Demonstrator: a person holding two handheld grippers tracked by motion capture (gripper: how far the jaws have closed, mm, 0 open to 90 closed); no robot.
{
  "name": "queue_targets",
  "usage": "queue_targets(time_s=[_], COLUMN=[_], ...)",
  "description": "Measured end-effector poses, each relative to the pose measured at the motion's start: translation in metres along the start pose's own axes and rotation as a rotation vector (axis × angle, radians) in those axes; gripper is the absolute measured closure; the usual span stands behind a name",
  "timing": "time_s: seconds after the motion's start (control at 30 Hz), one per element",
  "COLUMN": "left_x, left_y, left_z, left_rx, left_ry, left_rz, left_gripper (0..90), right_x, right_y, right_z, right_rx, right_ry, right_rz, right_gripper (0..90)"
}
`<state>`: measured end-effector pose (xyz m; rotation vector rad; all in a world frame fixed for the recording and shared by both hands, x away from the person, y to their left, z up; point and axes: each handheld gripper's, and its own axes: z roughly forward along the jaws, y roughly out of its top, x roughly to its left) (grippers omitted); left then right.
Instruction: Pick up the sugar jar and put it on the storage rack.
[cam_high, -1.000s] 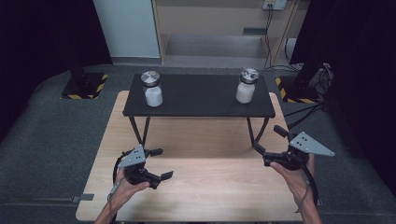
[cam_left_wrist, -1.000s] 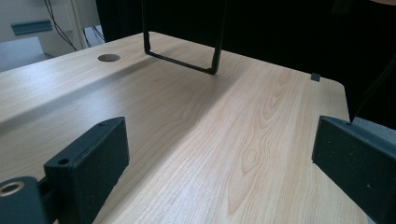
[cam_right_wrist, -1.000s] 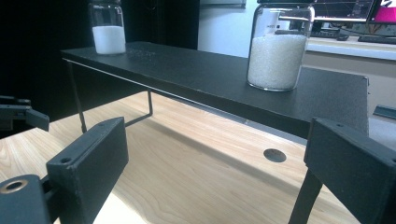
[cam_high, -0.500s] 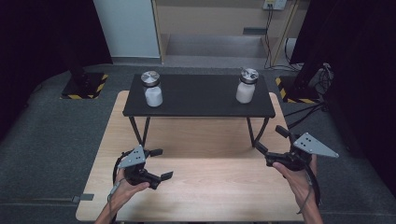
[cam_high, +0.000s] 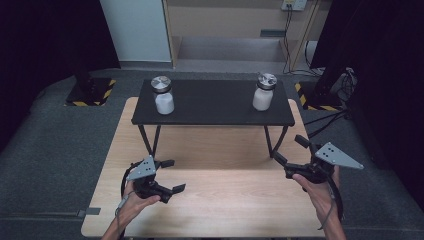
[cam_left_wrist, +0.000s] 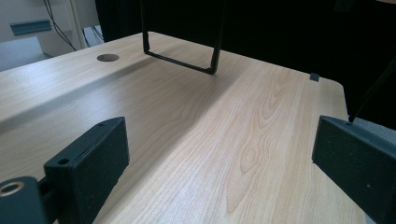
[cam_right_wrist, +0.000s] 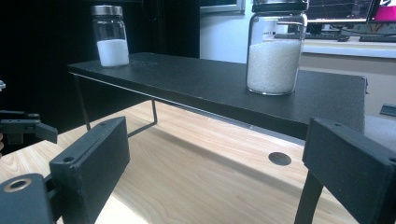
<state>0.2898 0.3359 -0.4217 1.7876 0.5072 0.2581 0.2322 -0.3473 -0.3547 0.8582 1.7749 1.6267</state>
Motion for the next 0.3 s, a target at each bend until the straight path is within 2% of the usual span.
queue_targets(time_s=[0.3], left_x=[0.0001], left_y=[0.0003], left_z=[-0.0001], left_rx=[-0.002], left_ry=[0.002], left_rz=[0.000], left_gripper=[2.5], right_x=[0.0004], right_y=[0.0002], right_z=[0.0016], right_rx=[-0.004], right_ry=[0.010], right_rz=[0.002], right_gripper=[7.3])
